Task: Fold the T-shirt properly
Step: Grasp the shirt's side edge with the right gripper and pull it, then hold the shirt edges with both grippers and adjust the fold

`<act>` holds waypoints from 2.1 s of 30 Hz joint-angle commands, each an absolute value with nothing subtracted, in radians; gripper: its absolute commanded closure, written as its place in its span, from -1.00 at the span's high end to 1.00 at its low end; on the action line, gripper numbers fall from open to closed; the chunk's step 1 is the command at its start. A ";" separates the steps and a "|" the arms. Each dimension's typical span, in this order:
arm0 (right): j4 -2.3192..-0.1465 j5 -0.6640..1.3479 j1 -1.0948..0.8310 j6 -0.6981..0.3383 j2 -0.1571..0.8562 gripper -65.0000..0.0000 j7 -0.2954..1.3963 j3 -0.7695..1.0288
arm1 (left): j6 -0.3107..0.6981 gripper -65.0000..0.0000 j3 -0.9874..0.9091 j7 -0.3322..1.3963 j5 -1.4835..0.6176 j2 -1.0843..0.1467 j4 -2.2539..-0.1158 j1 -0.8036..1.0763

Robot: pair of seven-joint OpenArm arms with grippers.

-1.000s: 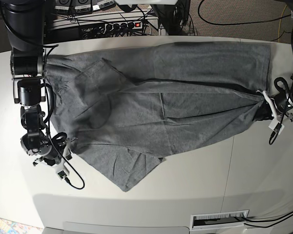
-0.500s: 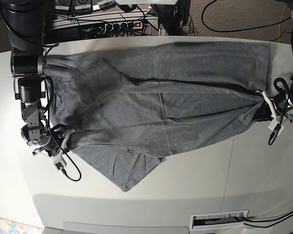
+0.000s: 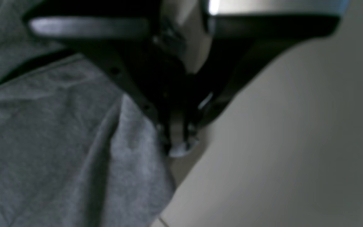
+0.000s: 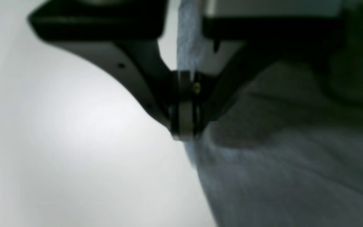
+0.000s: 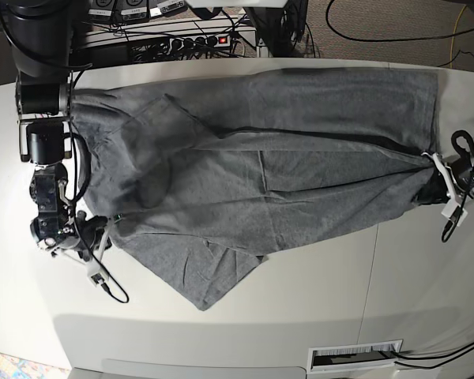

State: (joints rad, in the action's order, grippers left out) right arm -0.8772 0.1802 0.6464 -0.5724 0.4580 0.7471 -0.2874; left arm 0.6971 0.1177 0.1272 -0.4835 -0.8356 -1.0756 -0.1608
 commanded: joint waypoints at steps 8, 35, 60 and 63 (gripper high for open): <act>-1.069 0.317 0.625 -0.572 0.563 -1.00 0.806 -0.281 | 0.698 -1.00 0.109 0.111 -0.569 -0.899 -1.116 -0.180; -0.738 -0.054 0.674 -0.568 0.458 -0.25 0.405 -0.281 | 0.698 -1.00 0.109 0.097 -0.551 -0.879 -1.116 -0.130; -0.894 0.183 0.617 -0.569 0.491 -1.00 0.797 -0.279 | 0.698 -1.00 0.109 0.097 -0.553 -0.879 -1.116 -0.130; -0.987 0.263 0.617 -0.569 0.516 -1.00 0.868 -0.279 | 0.698 -1.00 0.109 0.097 -0.554 -0.881 -1.116 -0.130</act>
State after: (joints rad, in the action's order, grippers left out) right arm -0.9684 0.2554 0.5762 -0.5743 0.4980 0.8886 -0.2848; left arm 0.6971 0.1184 0.1200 -0.5358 -0.8532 -1.1042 -0.1116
